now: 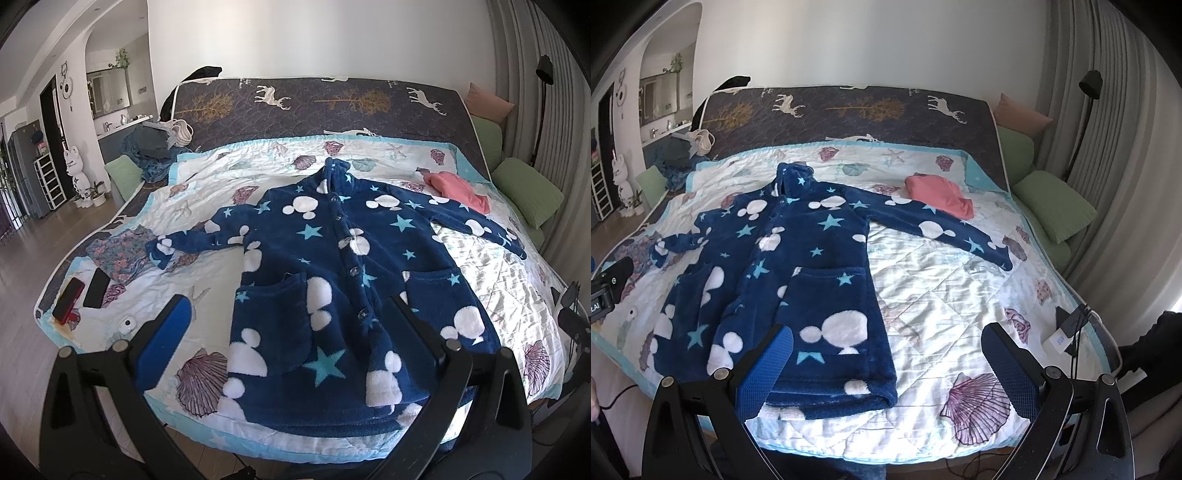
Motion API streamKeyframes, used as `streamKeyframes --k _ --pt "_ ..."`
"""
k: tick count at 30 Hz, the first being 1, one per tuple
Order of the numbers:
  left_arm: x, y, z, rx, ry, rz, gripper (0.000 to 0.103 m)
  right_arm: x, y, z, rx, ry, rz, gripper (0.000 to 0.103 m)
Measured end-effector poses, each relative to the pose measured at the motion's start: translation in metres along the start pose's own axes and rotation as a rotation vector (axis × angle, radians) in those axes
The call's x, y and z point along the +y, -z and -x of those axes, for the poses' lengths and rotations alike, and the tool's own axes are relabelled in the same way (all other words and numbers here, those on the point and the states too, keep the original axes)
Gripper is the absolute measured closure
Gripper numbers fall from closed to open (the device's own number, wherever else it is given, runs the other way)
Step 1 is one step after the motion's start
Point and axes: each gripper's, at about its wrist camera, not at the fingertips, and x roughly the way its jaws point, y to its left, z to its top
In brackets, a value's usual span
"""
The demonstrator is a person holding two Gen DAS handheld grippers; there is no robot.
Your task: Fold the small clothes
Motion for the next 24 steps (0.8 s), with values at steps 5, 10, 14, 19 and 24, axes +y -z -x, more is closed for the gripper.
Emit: streamKeyframes --k 5,10,14,19,24 --pt "-0.003 -0.002 0.0 -0.002 0.0 -0.008 0.001 -0.002 0.002 -0.001 0.004 -0.001 -0.002 0.0" --pt "-0.004 -0.004 0.002 -0.007 -0.002 -0.013 0.001 -0.002 0.003 -0.002 0.006 0.001 -0.005 0.0" --pt "-0.005 -0.004 0.002 -0.005 0.001 -0.015 0.001 -0.007 0.005 -0.003 0.014 0.001 -0.013 0.0" --pt "-0.014 -0.005 0.006 -0.017 -0.002 -0.034 0.001 -0.016 0.006 -0.005 0.019 -0.002 -0.023 0.0" --pt "-0.026 -0.008 0.001 -0.02 0.001 -0.059 0.001 -0.021 0.008 -0.01 0.029 -0.01 -0.04 0.0"
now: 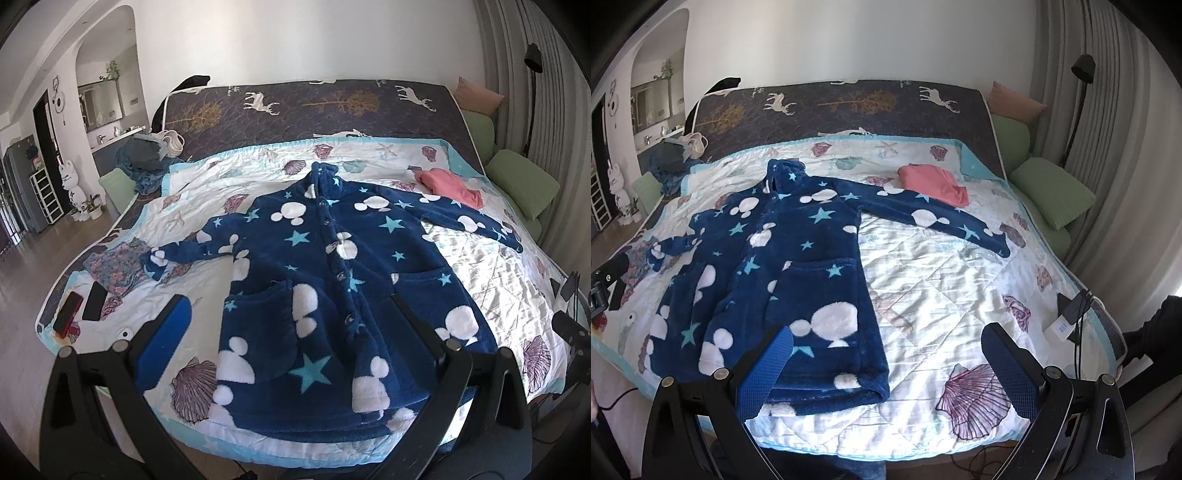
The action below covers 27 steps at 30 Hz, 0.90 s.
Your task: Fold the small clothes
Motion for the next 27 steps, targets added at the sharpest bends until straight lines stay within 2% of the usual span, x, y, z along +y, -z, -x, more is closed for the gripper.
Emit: streamKeyframes --k 5,9,12,13,15,17,19,24,25,27 --pt "-0.024 -0.011 -0.003 -0.035 -0.004 -0.078 0.001 -0.018 -0.003 -0.013 0.014 -0.059 -0.054 0.0" --pt "-0.055 -0.03 -0.003 -0.101 0.042 -0.214 0.001 -0.047 -0.006 -0.031 0.029 -0.001 -0.147 0.0" --pt "-0.087 -0.051 -0.014 -0.104 0.204 -0.326 0.001 -0.079 -0.011 -0.044 0.015 -0.001 -0.238 0.0" --pt "-0.101 -0.059 -0.019 -0.127 0.256 -0.365 0.001 -0.09 -0.012 -0.048 0.004 0.0 -0.275 0.0" --pt "-0.125 -0.071 -0.028 -0.174 0.309 -0.427 0.001 -0.12 -0.016 -0.06 -0.012 -0.022 -0.37 0.0" --pt "-0.149 -0.083 -0.043 -0.211 0.388 -0.503 0.001 -0.151 -0.019 -0.077 -0.015 -0.085 -0.48 0.0" --pt "-0.178 -0.096 -0.065 -0.211 0.463 -0.585 0.001 -0.184 -0.024 -0.102 -0.002 -0.166 -0.588 0.0" --pt "-0.248 -0.113 -0.139 -0.22 0.601 -0.804 0.001 -0.249 -0.043 -0.181 0.084 -0.338 -0.804 0.0" --pt "-0.259 -0.113 -0.152 -0.217 0.615 -0.841 0.001 -0.259 -0.048 -0.199 0.105 -0.366 -0.843 0.0" --pt "-0.282 -0.11 -0.192 -0.176 0.648 -0.922 0.001 -0.261 -0.056 -0.218 0.131 -0.37 -0.843 0.0"
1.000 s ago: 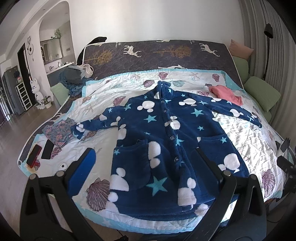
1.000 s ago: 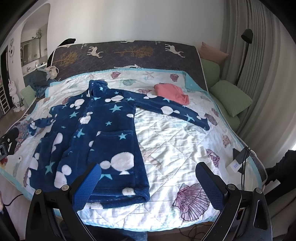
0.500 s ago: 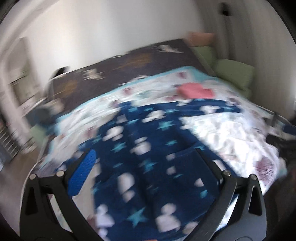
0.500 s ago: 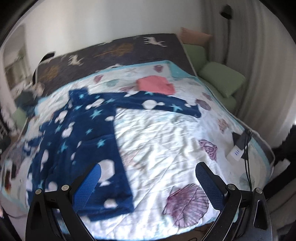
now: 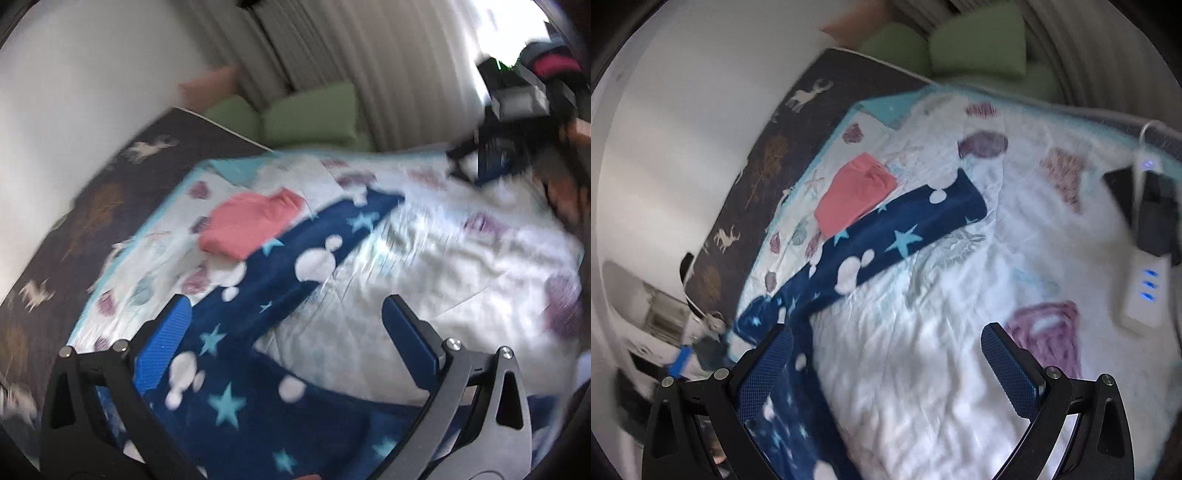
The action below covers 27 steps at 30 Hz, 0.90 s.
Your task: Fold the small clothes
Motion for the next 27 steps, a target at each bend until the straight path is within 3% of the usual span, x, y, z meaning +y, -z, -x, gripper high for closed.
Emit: streamKeyframes --k 5,9,13,16,17,18,19,21,24,27 --pt "0.012 0.002 -0.088 0.116 0.07 -0.068 0.001 -0.011 -0.023 -0.043 0.041 -0.037 -0.049 0.0" --pt "0.007 0.004 -0.144 0.213 0.01 -0.102 0.001 -0.044 -0.046 -0.075 0.046 -0.097 -0.208 0.0" --pt "-0.001 0.016 -0.17 0.288 -0.04 -0.106 0.001 -0.073 -0.063 -0.097 0.036 -0.139 -0.346 0.0" --pt "-0.004 0.019 -0.167 0.265 -0.022 -0.074 0.012 -0.089 -0.067 -0.118 0.076 -0.181 -0.427 0.0" --pt "-0.008 0.018 -0.165 0.265 -0.01 -0.076 0.023 -0.095 -0.067 -0.125 0.085 -0.179 -0.45 0.005" --pt "-0.012 0.017 -0.162 0.268 0.001 -0.082 0.035 -0.098 -0.066 -0.129 0.089 -0.17 -0.46 0.019" --pt "-0.018 0.016 -0.16 0.274 0.007 -0.093 0.041 -0.103 -0.067 -0.133 0.078 -0.142 -0.465 0.027" --pt "-0.032 0.013 -0.159 0.281 0.01 -0.134 0.068 -0.109 -0.071 -0.135 0.053 -0.107 -0.463 0.068" --pt "-0.052 0.011 -0.163 0.281 -0.05 -0.207 0.083 -0.124 -0.071 -0.143 0.048 -0.145 -0.518 0.088" --pt "-0.057 0.009 -0.164 0.296 -0.079 -0.191 0.088 -0.123 -0.07 -0.139 0.018 -0.136 -0.503 0.095"
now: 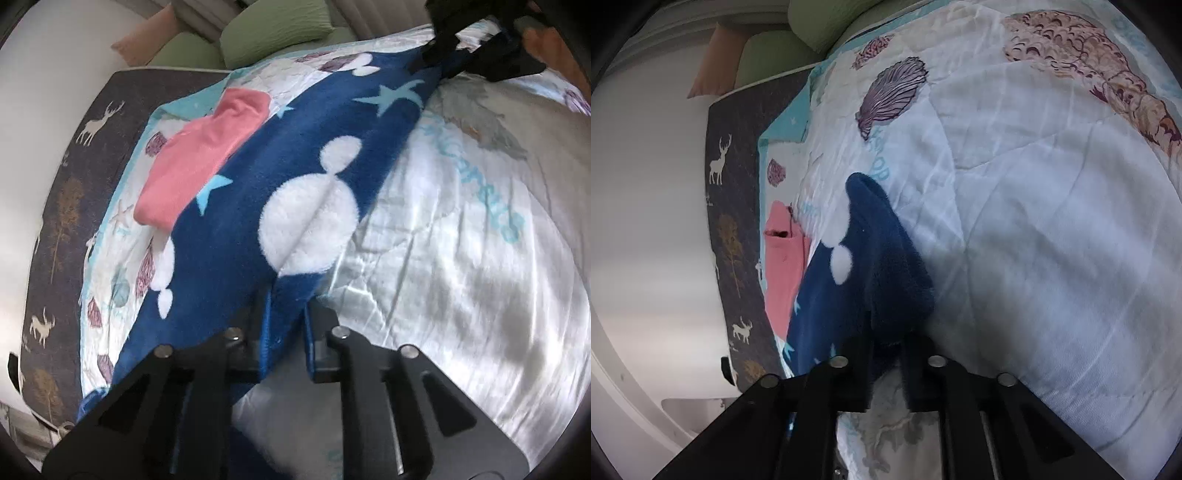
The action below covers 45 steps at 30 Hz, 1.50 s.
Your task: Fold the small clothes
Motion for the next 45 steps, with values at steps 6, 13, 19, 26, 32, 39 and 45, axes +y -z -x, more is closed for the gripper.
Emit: streamKeyframes --k 6,13,19,26,32,39,45 --pt "0.039 -0.003 0.005 -0.007 0.101 0.197 0.091 0.068 0.017 0.035 -0.11 0.024 0.216 0.096" --pt "0.096 0.011 0.026 -0.099 0.234 0.504 0.092 0.186 0.042 0.056 -0.153 -0.015 0.472 0.097" --pt "0.158 0.053 0.031 -0.168 0.517 0.889 0.092 0.298 0.1 0.048 -0.125 -0.071 0.7 0.097" --pt "0.186 0.118 0.06 -0.245 0.497 1.16 0.092 0.405 0.209 0.011 -0.046 -0.101 0.973 0.097" --pt "0.204 0.186 0.074 -0.268 0.471 1.363 0.092 0.442 0.315 -0.043 0.099 -0.147 1.115 0.097" --pt "0.195 0.242 0.069 -0.222 0.461 1.549 0.092 0.446 0.413 -0.109 0.247 -0.131 1.278 0.097" --pt "0.168 0.254 0.06 -0.198 0.514 1.668 0.092 0.413 0.497 -0.165 0.432 -0.04 1.499 0.097"
